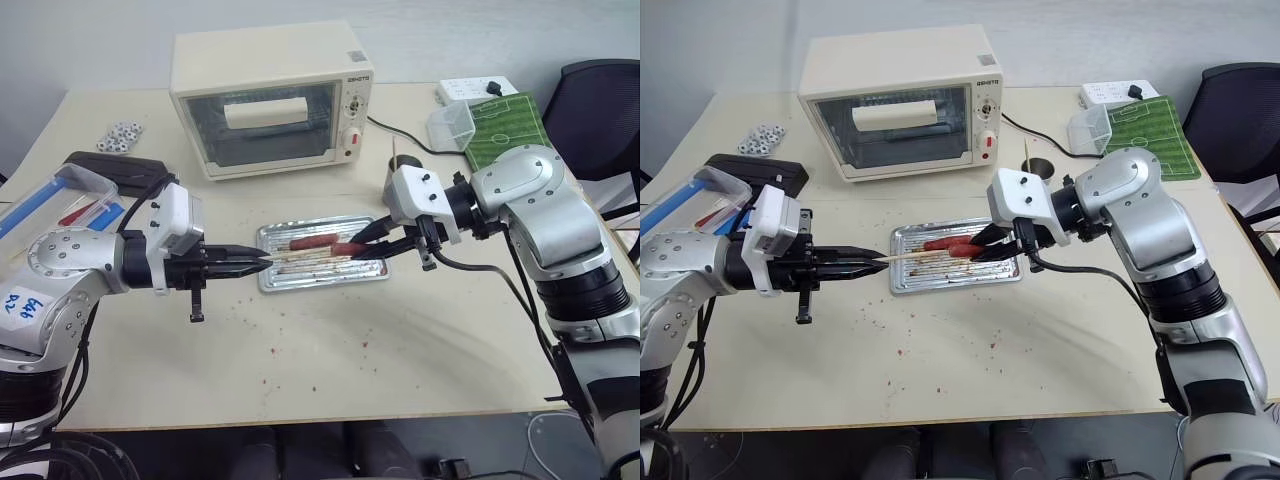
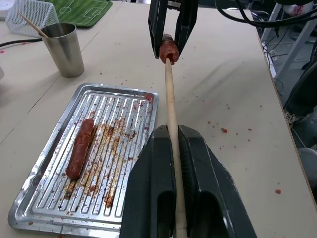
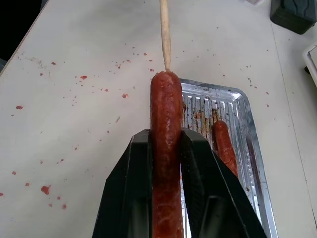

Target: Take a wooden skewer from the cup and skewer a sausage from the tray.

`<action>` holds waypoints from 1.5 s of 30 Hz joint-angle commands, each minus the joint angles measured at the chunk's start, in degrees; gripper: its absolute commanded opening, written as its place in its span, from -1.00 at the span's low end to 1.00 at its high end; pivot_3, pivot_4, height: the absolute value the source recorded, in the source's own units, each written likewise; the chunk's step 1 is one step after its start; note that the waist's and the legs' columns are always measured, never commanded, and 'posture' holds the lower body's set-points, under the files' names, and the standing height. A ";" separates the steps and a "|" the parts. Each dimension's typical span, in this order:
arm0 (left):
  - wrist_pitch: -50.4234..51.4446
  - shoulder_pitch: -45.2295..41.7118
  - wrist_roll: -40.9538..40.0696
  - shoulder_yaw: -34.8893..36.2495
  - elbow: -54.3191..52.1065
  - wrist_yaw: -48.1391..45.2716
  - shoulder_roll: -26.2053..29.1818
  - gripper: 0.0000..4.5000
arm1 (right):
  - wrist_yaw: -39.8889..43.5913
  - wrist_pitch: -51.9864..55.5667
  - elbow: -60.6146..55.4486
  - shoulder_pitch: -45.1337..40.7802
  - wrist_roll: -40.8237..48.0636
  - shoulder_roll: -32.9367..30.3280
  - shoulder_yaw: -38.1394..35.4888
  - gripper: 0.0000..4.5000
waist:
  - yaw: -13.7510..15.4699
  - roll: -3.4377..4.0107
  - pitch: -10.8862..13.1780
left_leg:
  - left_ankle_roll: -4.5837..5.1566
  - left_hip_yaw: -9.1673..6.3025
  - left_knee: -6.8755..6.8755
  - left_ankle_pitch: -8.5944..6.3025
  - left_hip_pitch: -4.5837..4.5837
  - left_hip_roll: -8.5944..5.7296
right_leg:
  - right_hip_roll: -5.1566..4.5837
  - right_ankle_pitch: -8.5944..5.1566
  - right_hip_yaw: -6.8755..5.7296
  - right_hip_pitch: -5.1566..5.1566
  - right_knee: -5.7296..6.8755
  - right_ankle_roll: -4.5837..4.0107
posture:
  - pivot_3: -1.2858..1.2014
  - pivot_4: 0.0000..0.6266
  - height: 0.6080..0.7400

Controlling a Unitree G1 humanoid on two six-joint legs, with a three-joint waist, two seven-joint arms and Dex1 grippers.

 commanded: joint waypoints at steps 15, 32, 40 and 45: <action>-0.66 -1.34 -1.22 0.44 -1.48 -0.42 -0.04 -1.00 | -0.41 -1.13 -0.20 -1.17 0.06 -0.30 -0.57 -0.64 | -0.01 0.00 0.00 | -0.02 0.00 0.01 0.01 0.00 0.00 | 0.00 0.00 0.00 0.00 0.01 0.00 | 0.03 -0.52 1.00; -1.61 -2.32 0.47 -0.70 -0.04 -0.42 -0.43 -1.00 | -0.81 0.14 -1.30 -1.52 0.67 0.28 -0.69 -0.64 | -0.01 0.00 0.00 | -0.02 0.00 0.03 0.01 0.00 0.00 | 0.00 0.00 0.00 0.00 0.03 0.00 | 0.03 -0.52 1.00; -1.65 -1.31 0.01 0.18 -0.81 -0.52 0.07 -1.00 | -1.42 -0.39 0.03 -1.35 0.31 0.22 -1.04 -0.64 | -0.01 0.00 0.00 | -0.02 0.00 0.03 0.01 0.00 0.00 | 0.00 0.00 0.00 0.00 0.03 0.00 | 0.03 -0.52 1.00; -1.22 0.14 -0.60 1.38 -1.73 -0.83 0.92 -1.00 | -1.17 -1.07 0.23 -0.97 0.10 -0.16 -0.77 -0.64 | -0.03 0.00 0.00 | -0.02 0.00 0.03 0.01 0.00 0.01 | 0.01 0.00 0.00 0.00 0.04 0.00 | 0.03 -0.52 1.00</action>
